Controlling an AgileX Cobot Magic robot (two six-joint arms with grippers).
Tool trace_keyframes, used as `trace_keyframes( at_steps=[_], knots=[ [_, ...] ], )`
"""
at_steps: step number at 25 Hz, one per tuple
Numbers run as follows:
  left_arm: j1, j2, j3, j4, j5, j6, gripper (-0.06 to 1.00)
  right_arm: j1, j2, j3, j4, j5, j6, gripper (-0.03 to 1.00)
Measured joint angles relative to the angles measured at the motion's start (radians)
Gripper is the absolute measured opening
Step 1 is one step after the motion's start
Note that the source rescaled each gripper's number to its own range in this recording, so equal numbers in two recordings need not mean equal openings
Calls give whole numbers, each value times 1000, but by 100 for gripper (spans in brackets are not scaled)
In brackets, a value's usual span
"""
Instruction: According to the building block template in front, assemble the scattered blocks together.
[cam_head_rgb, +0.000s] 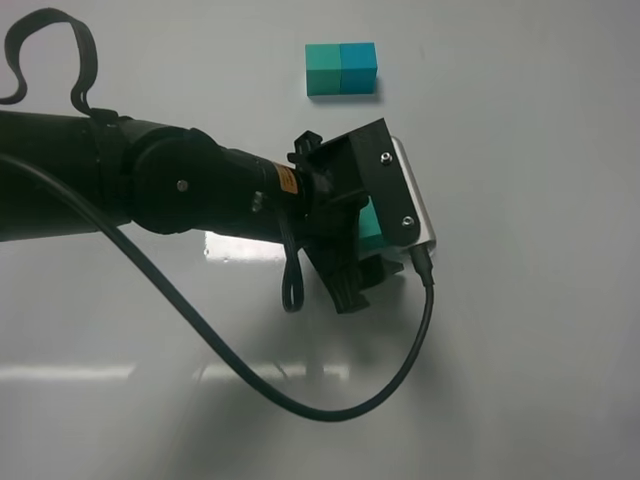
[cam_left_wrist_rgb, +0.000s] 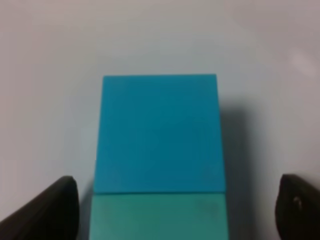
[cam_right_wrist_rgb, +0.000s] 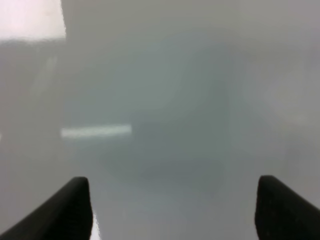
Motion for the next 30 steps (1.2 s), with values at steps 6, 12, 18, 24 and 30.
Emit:
trace_keyframes(
  at_steps=[6, 12, 18, 24, 30],
  knots=[
    [-2, -61, 1, 10, 2, -20, 76, 0, 0, 0, 0, 0, 0, 4],
    [-32, -139, 1, 13, 16, -72, 76, 0, 0, 0, -1, 0, 0, 4],
    [3, -196, -30, 117, 74, -210, 77, 0, 0, 0, -1, 0, 0, 4],
    [21, -239, -114, 354, 242, -455, 77, 0, 0, 0, -1, 0, 0, 2],
    [23, -319, -149, 762, 551, -879, 76, 0, 0, 0, 0, 0, 0, 2]
  ],
)
